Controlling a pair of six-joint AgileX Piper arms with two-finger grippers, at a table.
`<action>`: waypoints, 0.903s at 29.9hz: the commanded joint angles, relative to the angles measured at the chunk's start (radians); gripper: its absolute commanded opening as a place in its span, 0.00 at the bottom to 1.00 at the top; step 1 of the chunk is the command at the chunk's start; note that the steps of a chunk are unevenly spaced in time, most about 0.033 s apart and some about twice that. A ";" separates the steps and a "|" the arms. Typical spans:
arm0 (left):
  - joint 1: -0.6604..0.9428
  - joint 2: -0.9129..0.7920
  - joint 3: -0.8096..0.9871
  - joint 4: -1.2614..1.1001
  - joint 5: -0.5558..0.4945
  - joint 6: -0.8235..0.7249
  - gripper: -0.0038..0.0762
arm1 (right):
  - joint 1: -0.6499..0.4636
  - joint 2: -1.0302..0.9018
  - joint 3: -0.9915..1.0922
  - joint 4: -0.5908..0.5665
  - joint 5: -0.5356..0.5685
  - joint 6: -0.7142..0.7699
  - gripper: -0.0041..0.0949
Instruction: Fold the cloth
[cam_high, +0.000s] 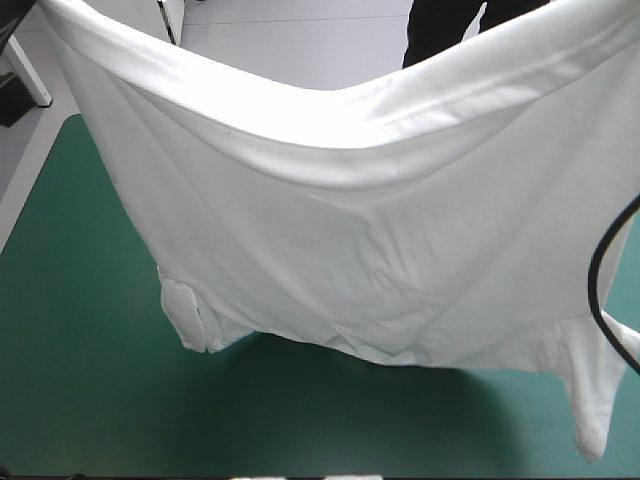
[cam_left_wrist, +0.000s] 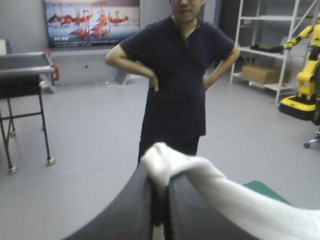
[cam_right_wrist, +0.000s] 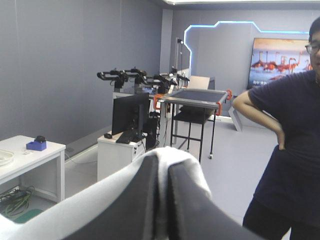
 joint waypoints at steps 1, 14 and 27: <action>0.000 -0.018 -0.080 -0.061 -0.103 0.018 0.02 | 0.000 -0.002 -0.044 0.033 -0.060 -0.007 0.03; 0.000 0.065 -0.053 0.079 -0.276 0.039 0.02 | 0.000 0.103 0.010 -0.041 -0.158 -0.020 0.03; 0.019 0.355 -0.018 0.233 -0.881 0.016 0.02 | 0.000 0.377 0.016 -0.017 -0.598 -0.022 0.05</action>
